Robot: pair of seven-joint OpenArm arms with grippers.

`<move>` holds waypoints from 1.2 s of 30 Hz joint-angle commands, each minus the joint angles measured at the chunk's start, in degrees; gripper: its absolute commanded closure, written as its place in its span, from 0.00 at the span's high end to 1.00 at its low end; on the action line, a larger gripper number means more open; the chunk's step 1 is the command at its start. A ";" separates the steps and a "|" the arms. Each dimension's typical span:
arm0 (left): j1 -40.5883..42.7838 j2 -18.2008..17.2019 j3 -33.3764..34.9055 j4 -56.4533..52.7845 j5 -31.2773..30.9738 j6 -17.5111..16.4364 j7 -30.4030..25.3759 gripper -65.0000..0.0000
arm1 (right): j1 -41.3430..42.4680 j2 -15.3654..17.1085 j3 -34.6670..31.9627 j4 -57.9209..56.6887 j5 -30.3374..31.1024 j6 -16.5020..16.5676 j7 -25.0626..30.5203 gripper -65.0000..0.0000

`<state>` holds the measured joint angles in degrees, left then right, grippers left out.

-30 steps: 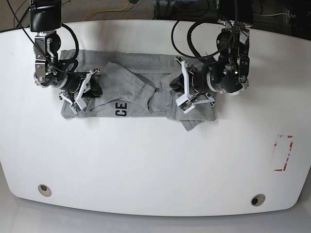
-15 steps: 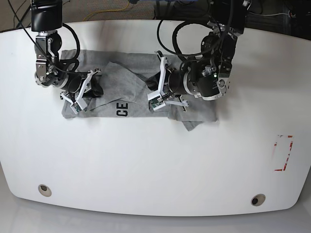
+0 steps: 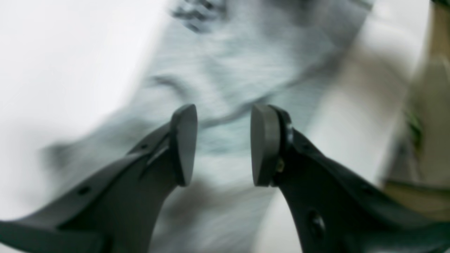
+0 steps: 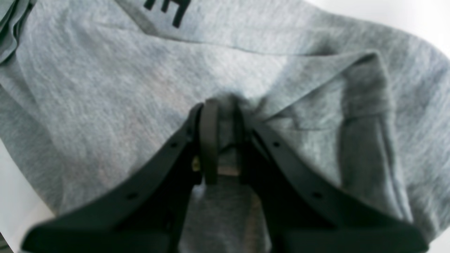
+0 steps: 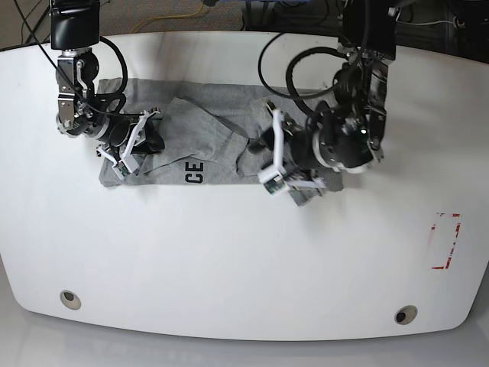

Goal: Layout the t-shirt on the table in an organized manner, then fold the t-shirt properly

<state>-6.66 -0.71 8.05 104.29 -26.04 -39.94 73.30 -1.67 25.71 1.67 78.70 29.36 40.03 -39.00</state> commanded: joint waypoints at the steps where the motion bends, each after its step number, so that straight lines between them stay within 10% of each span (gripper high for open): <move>1: -2.36 -0.30 -3.53 -1.48 -0.55 -0.06 -1.96 0.37 | 0.05 0.61 -0.05 0.21 -1.36 -0.03 -2.10 0.13; 36: -14.58 -2.15 -8.80 -31.98 10.09 -0.06 -15.85 0.37 | 0.05 0.53 -0.05 0.21 -1.36 -0.03 -2.10 0.13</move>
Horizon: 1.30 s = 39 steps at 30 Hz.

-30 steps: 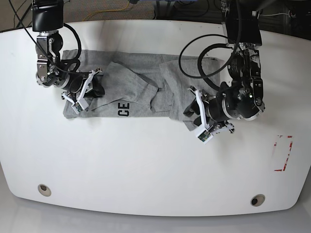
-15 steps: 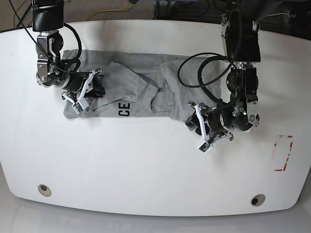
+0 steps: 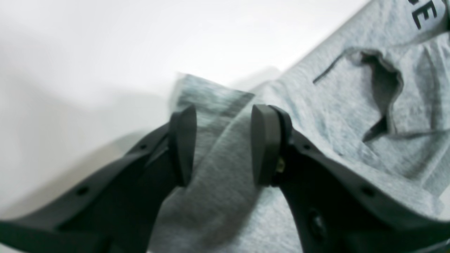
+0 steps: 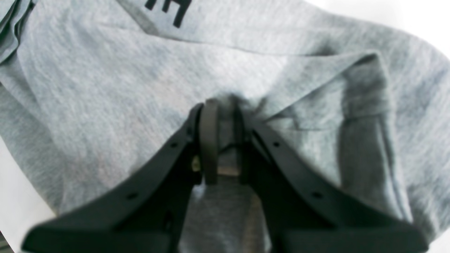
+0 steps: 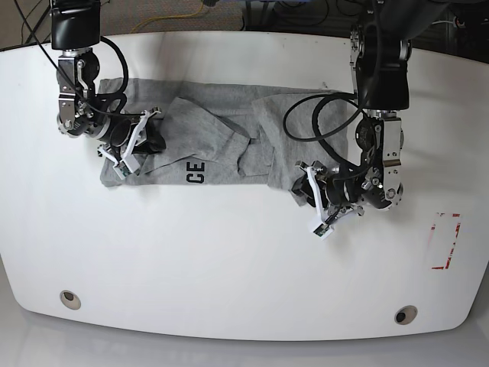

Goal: Layout the t-shirt on the table in an organized manner, then fold the t-shirt properly

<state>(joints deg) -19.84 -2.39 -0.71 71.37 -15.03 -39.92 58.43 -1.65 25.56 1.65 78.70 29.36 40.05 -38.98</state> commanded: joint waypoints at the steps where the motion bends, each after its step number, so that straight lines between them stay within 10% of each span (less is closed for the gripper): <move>1: -1.31 -0.38 -0.04 1.02 -0.93 -0.08 -0.90 0.36 | 0.02 0.68 0.06 0.21 -1.36 -0.05 -2.12 0.13; 7: -1.31 -0.29 5.68 1.46 -0.67 -0.08 -1.07 0.01 | 0.02 0.68 0.06 0.21 -1.36 -0.05 -2.12 0.13; 39: 0.80 4.02 6.64 14.12 -2.69 -0.08 5.87 0.10 | 0.38 0.68 0.15 0.21 -1.36 -0.05 -2.12 0.13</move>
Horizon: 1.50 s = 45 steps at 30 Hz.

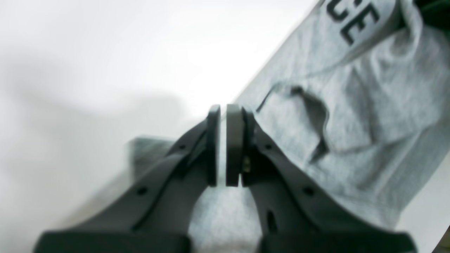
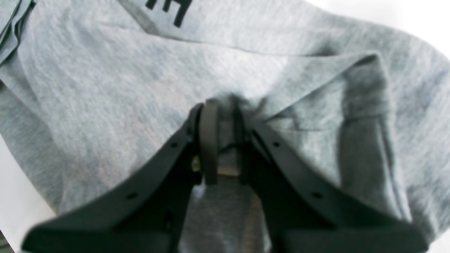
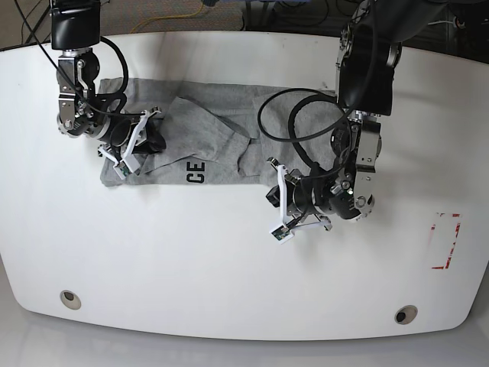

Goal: Layout the t-shirt on the table in an organized manner, then fold the t-shirt properly
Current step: 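Grasp opposite ends of the folded shirt with both grippers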

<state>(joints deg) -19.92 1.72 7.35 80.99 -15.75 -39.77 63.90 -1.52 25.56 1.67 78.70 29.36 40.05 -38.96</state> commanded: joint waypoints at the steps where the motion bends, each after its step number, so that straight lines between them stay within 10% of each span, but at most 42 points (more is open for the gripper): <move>1: 2.21 -0.79 -2.83 6.97 -2.85 -0.23 1.20 0.13 | 0.24 0.68 0.13 0.21 -1.36 -0.05 -2.14 0.13; 6: 7.57 -4.05 -9.33 15.05 -7.50 -0.23 3.84 0.22 | 0.33 0.68 1.71 0.82 -1.36 -0.05 -2.14 0.13; 20: 16.98 -12.22 -16.54 9.43 -22.19 -0.23 2.52 0.10 | 0.24 0.77 3.47 2.75 -1.36 -0.05 -2.14 0.13; 35: 17.77 -13.80 -16.45 -1.65 -17.88 -0.23 -2.14 0.10 | 0.07 0.68 3.73 10.67 -1.28 -0.05 -2.93 0.16; 45: 18.38 -15.83 -16.45 -1.47 -17.97 -0.23 -2.14 0.10 | 2.18 -2.92 22.02 20.25 8.04 -0.05 -19.37 0.75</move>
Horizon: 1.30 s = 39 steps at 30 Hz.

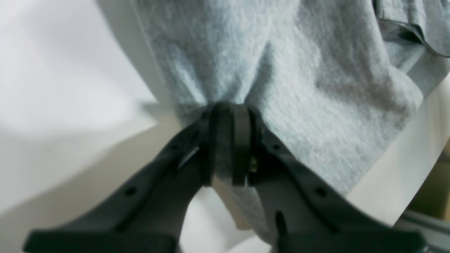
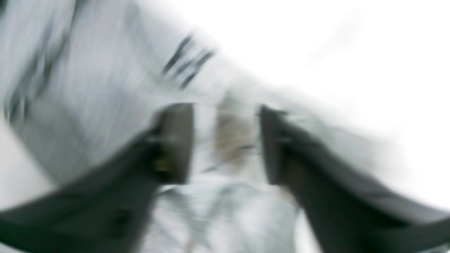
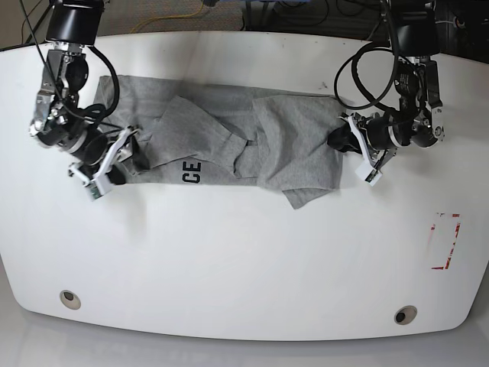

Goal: Layout the t-shirt on the table in an organized manner, then fold the t-shirt properly
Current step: 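Grasp opposite ends of the folded shirt with both grippers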

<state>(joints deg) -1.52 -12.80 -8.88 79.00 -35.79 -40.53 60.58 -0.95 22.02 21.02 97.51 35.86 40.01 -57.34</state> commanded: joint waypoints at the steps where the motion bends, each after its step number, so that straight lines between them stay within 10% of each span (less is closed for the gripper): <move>1: 0.16 -1.31 -0.21 0.51 2.08 0.53 1.18 0.10 | 2.23 0.35 4.87 1.34 2.52 -0.01 -3.10 0.85; 3: 0.16 -1.40 -0.21 0.51 2.16 0.53 1.18 0.10 | 3.19 -0.17 9.62 0.55 4.45 -0.01 -6.61 1.00; 13: 0.33 -2.63 -0.30 0.60 2.08 0.53 1.18 0.10 | 5.21 1.14 21.84 -13.51 15.53 -0.01 -15.93 1.00; 39: 0.33 -2.63 -0.30 0.60 2.25 0.53 1.27 0.10 | 3.02 -0.17 14.54 -26.97 17.11 -0.01 -12.50 1.00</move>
<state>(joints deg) -0.93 -14.66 -8.97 79.22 -35.86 -40.51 60.31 2.07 20.95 36.25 69.78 52.69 40.05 -70.32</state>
